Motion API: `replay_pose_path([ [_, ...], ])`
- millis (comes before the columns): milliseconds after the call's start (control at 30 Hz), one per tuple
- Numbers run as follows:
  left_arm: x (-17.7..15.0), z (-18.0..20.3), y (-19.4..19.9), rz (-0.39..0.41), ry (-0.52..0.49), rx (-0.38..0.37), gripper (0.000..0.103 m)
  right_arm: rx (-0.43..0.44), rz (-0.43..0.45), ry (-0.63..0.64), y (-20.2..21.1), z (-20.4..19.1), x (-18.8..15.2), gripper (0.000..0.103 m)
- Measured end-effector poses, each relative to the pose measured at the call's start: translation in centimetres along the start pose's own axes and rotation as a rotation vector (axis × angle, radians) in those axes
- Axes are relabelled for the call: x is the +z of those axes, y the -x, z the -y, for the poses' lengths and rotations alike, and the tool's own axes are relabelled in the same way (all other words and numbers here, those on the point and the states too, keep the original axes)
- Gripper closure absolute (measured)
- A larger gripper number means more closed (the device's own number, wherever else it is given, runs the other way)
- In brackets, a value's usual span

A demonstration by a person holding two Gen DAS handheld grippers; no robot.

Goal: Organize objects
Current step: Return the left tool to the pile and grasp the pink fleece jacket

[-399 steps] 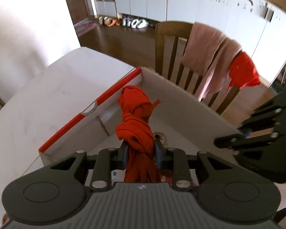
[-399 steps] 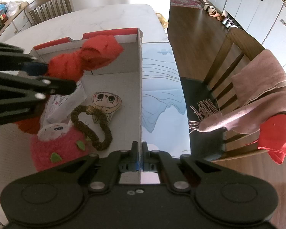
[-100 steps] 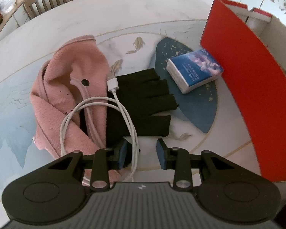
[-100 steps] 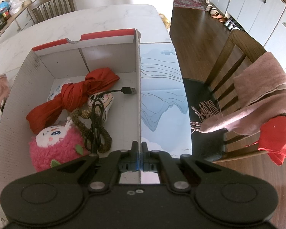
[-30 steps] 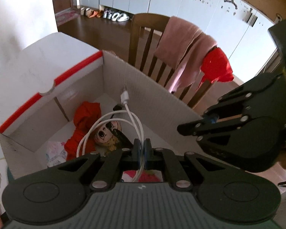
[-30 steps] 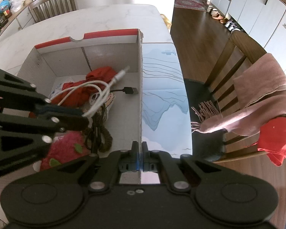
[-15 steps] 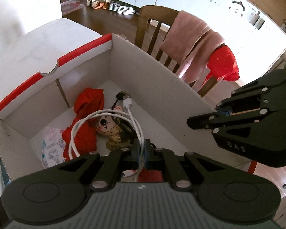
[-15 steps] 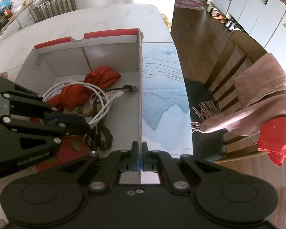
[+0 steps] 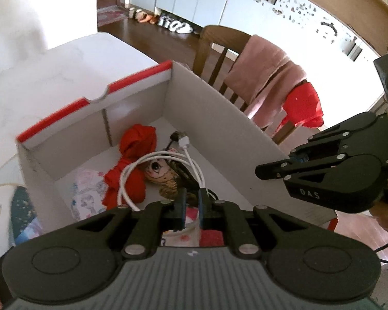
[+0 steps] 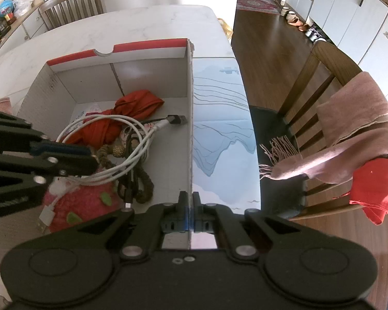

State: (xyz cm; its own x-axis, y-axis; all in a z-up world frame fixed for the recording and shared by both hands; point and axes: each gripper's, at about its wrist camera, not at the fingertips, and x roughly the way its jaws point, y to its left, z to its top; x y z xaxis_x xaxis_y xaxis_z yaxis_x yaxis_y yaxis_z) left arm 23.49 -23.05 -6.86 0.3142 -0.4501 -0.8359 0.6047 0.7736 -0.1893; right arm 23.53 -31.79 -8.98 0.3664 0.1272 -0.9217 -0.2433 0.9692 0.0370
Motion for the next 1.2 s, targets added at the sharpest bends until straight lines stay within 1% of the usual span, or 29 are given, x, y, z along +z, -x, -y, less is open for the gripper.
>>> replay_pose_path([
  [267, -0.2, -0.3, 3.9, 0.084, 0.022, 0.017, 0.095, 0.004, 0.0, -0.003, 0.1, 0.2, 0.0, 0.102],
  [367, -0.6, -0.9, 5.5, 0.118, 0.045, 0.024, 0.094, 0.005, 0.0, -0.005, 0.1, 0.3, 0.0, 0.102],
  [467, -1.3, -2.1, 7.2, 0.154, 0.09, 0.044, 0.082, 0.006, 0.0, -0.006, 0.1, 0.3, -0.1, 0.102],
  [500, -1.6, -2.6, 7.8, 0.166, 0.107, 0.057, 0.072, 0.006, 0.0, -0.006, 0.1, 0.3, -0.1, 0.102],
  [533, -1.9, -3.0, 8.3, 0.176, 0.12, 0.068, 0.059, 0.006, 0.0, -0.006, 0.2, 0.3, -0.1, 0.102],
  [567, -2.3, -3.5, 8.8, 0.186, 0.133, 0.081, 0.049, 0.006, 0.0, -0.005, 0.2, 0.3, -0.1, 0.102],
  [600, -2.8, -4.0, 9.4, 0.199, 0.147, 0.1, 0.035, 0.006, 0.0, -0.005, 0.2, 0.3, -0.1, 0.102],
  [633, -3.3, -4.5, 9.9, 0.211, 0.161, 0.118, 0.034, 0.006, 0.0, -0.005, 0.2, 0.3, -0.1, 0.102],
  [767, -5.2, -7.1, 11.5, 0.223, 0.238, 0.181, 0.033, 0.004, -0.001, -0.003, 0.2, 0.3, -0.1, 0.102],
  [833, -6.3, -8.6, 12.1, 0.228, 0.288, 0.218, 0.028, 0.004, -0.002, -0.002, 0.1, 0.3, 0.0, 0.102],
  [867, -6.9, -9.4, 12.5, 0.231, 0.311, 0.242, 0.027, 0.004, -0.003, -0.002, 0.1, 0.2, 0.0, 0.102],
  [900, -7.5, -10.2, 12.8, 0.233, 0.333, 0.272, 0.026, 0.005, -0.003, -0.002, 0.1, 0.2, 0.0, 0.102],
  [933, -8.1, -11.0, 13.1, 0.234, 0.357, 0.307, 0.022, 0.005, -0.004, -0.001, 0.1, 0.2, 0.0, 0.102],
  [1000, -9.4, -12.8, 13.6, 0.235, 0.409, 0.376, 0.017, 0.005, -0.004, -0.001, 0.1, 0.2, 0.0, 0.102],
  [1100, -11.2, -15.5, 13.7, 0.214, 0.48, 0.47, 0.017, 0.004, -0.004, -0.001, 0.2, 0.2, 0.0, 0.102],
  [1167, -12.2, -17.2, 13.6, 0.2, 0.515, 0.533, 0.015, 0.005, -0.003, -0.001, 0.1, 0.2, 0.0, 0.102],
  [1200, -12.7, -17.8, 13.4, 0.195, 0.523, 0.568, 0.008, 0.004, -0.003, 0.0, 0.1, 0.2, -0.1, 0.102],
])
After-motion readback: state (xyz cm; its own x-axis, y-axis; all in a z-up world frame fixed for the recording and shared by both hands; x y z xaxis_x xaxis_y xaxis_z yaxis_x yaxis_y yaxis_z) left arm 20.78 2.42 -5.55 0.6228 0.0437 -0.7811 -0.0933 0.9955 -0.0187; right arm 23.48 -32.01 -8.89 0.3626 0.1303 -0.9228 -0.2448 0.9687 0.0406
